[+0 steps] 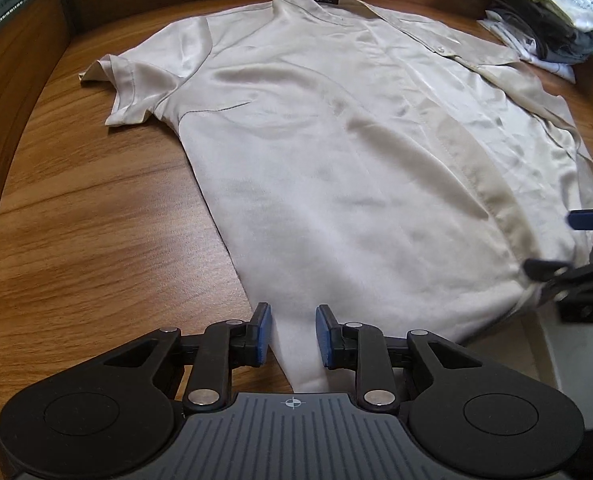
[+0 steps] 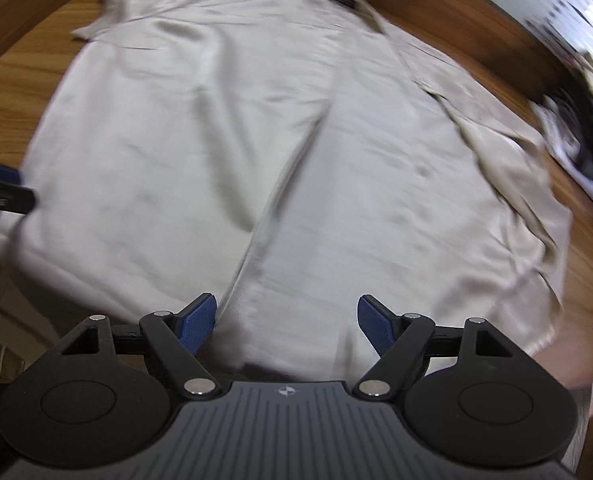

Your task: Fold clothes

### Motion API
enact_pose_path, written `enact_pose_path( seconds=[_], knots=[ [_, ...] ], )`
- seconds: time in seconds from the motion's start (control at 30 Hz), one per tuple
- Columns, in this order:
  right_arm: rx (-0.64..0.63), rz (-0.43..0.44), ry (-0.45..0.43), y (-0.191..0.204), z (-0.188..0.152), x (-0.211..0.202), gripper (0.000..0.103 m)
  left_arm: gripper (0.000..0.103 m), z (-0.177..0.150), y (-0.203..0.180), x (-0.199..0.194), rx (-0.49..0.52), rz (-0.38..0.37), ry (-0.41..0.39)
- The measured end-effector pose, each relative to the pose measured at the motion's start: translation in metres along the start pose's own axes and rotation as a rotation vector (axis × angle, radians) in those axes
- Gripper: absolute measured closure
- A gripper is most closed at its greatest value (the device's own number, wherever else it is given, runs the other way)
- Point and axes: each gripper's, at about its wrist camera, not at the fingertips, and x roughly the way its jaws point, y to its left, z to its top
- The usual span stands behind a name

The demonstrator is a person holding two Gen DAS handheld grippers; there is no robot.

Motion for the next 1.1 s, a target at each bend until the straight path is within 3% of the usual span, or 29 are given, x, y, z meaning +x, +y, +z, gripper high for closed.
enact_pose_path(
  seconds=[0.27, 0.37, 0.57, 0.7, 0.9, 1.1],
  knots=[
    [0.063, -0.078, 0.030, -0.044, -0.028, -0.009, 0.022, 0.074, -0.005, 0.004, -0.004, -0.041, 0.001, -0.028],
    [0.114, -0.017, 0.011, -0.049, -0.032, -0.019, 0.025, 0.073, -0.012, 0.009, -0.012, -0.070, -0.025, -0.028],
    [0.177, 0.175, -0.046, -0.034, -0.017, -0.027, 0.029, 0.072, -0.038, 0.017, -0.038, -0.109, -0.007, -0.049],
    [0.128, 0.209, -0.060, -0.003, -0.004, -0.021, 0.029, 0.072, -0.042, 0.022, -0.045, -0.120, 0.003, -0.075],
    [0.035, 0.124, -0.055, 0.033, -0.003, -0.007, 0.029, 0.073, -0.032, 0.001, -0.041, -0.015, -0.045, -0.117],
    [0.009, 0.049, -0.051, 0.031, -0.018, -0.005, 0.029, 0.073, -0.023, -0.014, -0.018, 0.038, -0.057, -0.064]
  ],
)
